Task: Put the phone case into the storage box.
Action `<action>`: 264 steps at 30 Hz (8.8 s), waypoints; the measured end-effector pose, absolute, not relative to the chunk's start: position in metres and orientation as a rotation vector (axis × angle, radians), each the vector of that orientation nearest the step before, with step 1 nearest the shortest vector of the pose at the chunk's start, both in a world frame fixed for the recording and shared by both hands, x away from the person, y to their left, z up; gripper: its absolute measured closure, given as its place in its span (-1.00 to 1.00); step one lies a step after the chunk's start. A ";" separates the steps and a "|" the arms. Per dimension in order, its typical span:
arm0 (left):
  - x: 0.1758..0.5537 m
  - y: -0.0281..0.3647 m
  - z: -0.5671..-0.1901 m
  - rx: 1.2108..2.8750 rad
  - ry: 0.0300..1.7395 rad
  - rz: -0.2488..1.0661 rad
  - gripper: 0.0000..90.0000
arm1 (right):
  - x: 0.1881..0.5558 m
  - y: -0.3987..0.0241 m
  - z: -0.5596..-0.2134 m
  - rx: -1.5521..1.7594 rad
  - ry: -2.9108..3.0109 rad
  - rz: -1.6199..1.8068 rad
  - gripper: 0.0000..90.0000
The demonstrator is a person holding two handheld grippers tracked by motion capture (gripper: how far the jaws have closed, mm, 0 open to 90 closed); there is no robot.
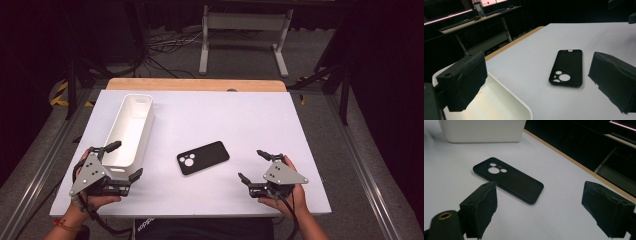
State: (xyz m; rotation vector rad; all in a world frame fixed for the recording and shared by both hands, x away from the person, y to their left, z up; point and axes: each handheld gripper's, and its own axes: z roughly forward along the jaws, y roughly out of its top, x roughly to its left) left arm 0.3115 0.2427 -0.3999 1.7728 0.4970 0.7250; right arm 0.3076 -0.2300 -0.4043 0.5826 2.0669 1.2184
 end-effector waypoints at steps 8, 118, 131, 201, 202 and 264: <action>0.309 0.239 -0.407 1.782 0.479 0.682 -0.95 | 0.313 -0.231 -0.404 0.601 2.072 1.227 -0.70; 0.299 0.236 -0.430 1.945 0.479 0.596 -0.88 | 0.467 0.006 -0.424 -0.191 2.921 0.242 0.83; 0.298 0.233 -0.430 1.944 0.487 0.591 -0.88 | 0.463 -0.016 -0.413 -0.122 2.858 0.427 0.95; 0.369 0.132 -0.379 1.573 0.682 0.485 0.84 | 0.356 -0.115 -0.357 0.612 1.736 1.396 0.93; 0.369 0.132 -0.379 1.573 0.678 0.494 0.84 | 0.356 -0.114 -0.358 0.619 1.736 1.405 0.93; 0.371 0.165 -0.350 1.573 0.647 0.605 0.87 | 0.309 -0.213 -0.414 0.662 1.892 1.299 -0.59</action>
